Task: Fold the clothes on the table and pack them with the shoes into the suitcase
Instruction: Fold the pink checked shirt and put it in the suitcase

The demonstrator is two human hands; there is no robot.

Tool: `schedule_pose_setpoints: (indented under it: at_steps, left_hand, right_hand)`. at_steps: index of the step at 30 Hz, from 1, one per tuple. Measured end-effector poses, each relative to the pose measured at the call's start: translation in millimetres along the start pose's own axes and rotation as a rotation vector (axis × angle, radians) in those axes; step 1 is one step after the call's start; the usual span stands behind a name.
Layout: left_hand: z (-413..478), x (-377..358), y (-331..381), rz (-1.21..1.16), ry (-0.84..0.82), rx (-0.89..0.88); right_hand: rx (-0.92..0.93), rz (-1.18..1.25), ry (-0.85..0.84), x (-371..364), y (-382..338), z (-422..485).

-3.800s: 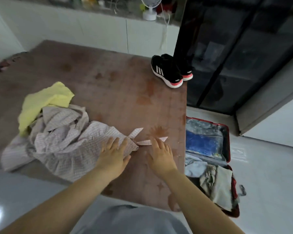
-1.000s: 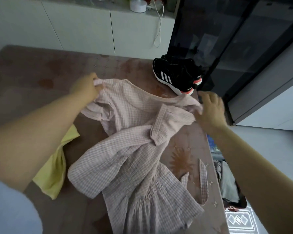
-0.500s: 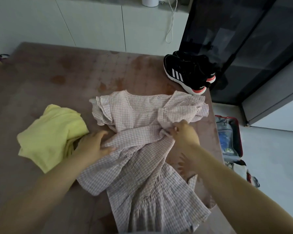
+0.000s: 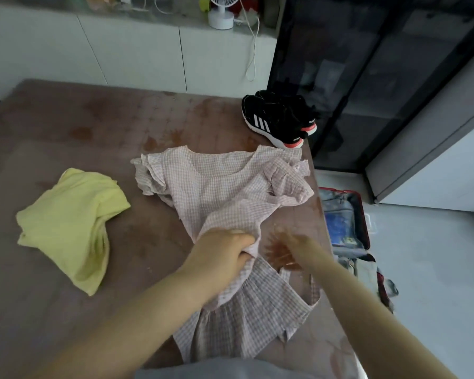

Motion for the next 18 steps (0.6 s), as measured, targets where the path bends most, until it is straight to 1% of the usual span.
schedule_pose_setpoints:
  at_steps: [1, 2, 3, 6, 8, 9, 10, 11, 12, 13, 14, 15, 16, 17, 18]
  left_hand:
    - [5, -10, 16, -0.005, -0.025, -0.033]
    - [8, -20, 30, -0.014, -0.068, -0.042]
    - [10, -30, 41, -0.026, -0.122, -0.046]
    - [4, -45, 59, -0.115, -0.209, -0.087]
    - [-11, -43, 59, -0.243, -0.206, -0.145]
    - [-20, -37, 54, -0.338, -0.163, -0.147]
    - [-28, -32, 43, -0.420, -0.073, -0.112]
    - [-36, -29, 26, -0.471, 0.038, -0.045]
    - [-45, -30, 8, -0.498, 0.113, 0.059]
    - [-53, -36, -9, -0.540, 0.108, 0.181]
    - [-59, -46, -20, -0.586, 0.026, 0.285]
    - [-65, -59, -24, -0.596, -0.089, 0.344]
    - [-69, -71, -23, -0.569, -0.180, 0.356]
    - [-70, -80, -19, -0.529, -0.219, 0.347]
    - [-71, -84, -15, -0.506, -0.210, 0.333]
  right_hand:
    - [-0.030, 0.119, -0.105, -15, 5, -14]
    - [-0.027, 0.241, -0.174, -24, 10, -24]
    - [-0.003, 0.355, -0.208, -27, 14, -30]
    - [0.093, 0.642, -0.272, -14, 21, -43]
    - [0.132, 0.682, -0.228, 6, 30, -48]
    - [0.141, 0.666, -0.176, 18, 36, -51]
    - [0.150, 0.644, -0.118, 29, 41, -54]
    - [0.155, 0.608, -0.071, 37, 44, -57]
    - [0.148, 0.554, -0.040, 40, 46, -58]
    - [0.128, 0.495, -0.042, 38, 46, -59]
    - [0.098, 0.429, -0.057, 30, 45, -58]
    - [0.065, 0.353, -0.095, 16, 44, -56]
    - [0.038, 0.238, -0.149, -1, 42, -55]
    - [0.030, 0.093, -0.190, -19, 41, -53]
    - [0.042, -0.049, -0.198, -34, 43, -49]
Point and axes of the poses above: each hand's wrist, its own z-axis towards the middle knuckle, its own x-axis out of the back of the hand, y = z × x, the point moved 4 cm from there along z, towards the middle knuckle, and after that the axes turned 10 degrees about -y, right-handed, at the moved point
